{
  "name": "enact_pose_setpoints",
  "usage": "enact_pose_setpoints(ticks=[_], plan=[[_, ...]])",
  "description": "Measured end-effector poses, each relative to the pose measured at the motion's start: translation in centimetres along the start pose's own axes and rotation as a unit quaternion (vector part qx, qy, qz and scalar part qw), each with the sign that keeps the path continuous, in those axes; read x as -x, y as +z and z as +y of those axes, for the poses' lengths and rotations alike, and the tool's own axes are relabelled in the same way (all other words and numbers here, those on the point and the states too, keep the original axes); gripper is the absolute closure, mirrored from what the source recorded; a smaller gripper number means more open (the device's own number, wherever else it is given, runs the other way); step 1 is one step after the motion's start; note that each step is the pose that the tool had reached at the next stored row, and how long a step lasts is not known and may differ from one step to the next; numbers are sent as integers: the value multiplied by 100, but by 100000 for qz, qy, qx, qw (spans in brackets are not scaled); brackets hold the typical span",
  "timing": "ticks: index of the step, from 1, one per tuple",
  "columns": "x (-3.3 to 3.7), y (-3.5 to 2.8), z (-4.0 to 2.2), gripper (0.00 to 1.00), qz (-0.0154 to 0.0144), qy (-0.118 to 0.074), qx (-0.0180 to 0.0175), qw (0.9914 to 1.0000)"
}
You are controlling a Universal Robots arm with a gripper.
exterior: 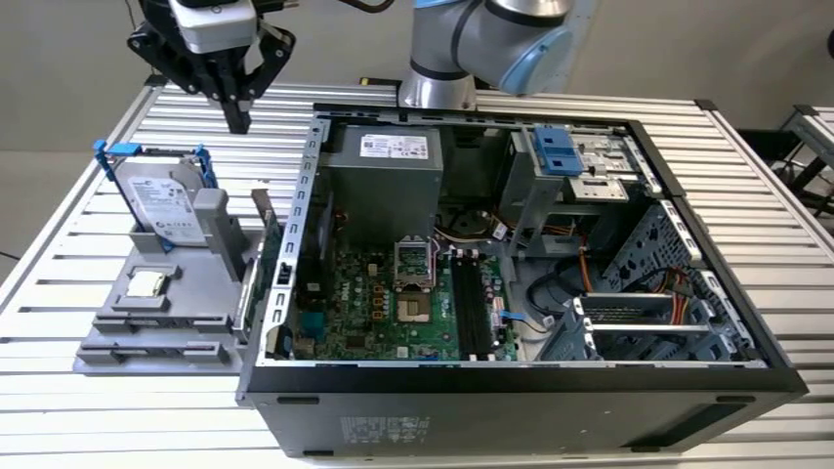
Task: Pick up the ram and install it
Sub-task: 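Reach for the ram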
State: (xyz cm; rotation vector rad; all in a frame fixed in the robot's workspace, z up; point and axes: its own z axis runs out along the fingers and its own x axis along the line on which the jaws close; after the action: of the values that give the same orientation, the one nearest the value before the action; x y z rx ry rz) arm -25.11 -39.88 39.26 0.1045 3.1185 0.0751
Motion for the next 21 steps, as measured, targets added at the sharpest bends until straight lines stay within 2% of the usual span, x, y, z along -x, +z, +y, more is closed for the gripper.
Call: enact_pose_setpoints(ticks=[21], plan=[[-373, -8, -25, 100, 1, 4, -3, 100000]])
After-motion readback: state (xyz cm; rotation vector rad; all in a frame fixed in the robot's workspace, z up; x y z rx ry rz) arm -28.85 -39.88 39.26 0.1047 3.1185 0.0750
